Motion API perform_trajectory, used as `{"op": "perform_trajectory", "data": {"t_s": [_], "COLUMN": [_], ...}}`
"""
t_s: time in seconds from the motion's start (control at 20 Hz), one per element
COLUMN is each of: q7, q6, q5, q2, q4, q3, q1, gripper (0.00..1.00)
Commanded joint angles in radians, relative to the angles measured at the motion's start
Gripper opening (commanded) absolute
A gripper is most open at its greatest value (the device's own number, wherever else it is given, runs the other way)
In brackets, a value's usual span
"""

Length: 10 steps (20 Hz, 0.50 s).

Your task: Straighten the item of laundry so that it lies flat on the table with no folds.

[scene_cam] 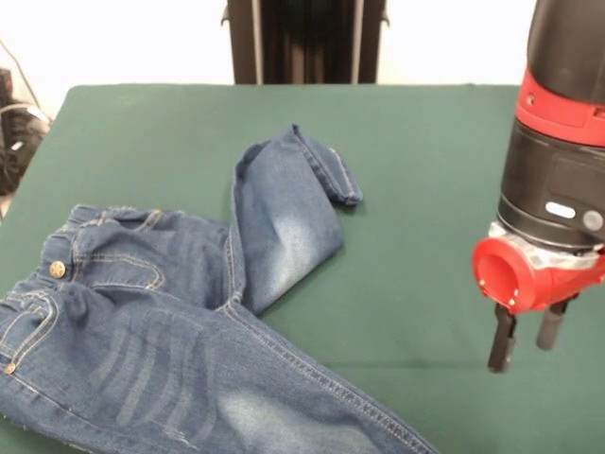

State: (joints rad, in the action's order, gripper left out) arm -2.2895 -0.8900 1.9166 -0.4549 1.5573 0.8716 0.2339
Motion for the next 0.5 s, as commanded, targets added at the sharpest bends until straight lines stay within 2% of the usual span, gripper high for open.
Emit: {"op": "perform_trajectory", "data": {"t_s": [0.05,0.5], "q7": [0.367,0.385], "q6": [-0.076,-0.086], "q5": [0.107,0.226], "q2": [-0.008,-0.133], "q4": [0.158,0.330], "q3": [0.116,0.172], "q1": [0.026,0.113], "gripper": [1.00,1.00]}}
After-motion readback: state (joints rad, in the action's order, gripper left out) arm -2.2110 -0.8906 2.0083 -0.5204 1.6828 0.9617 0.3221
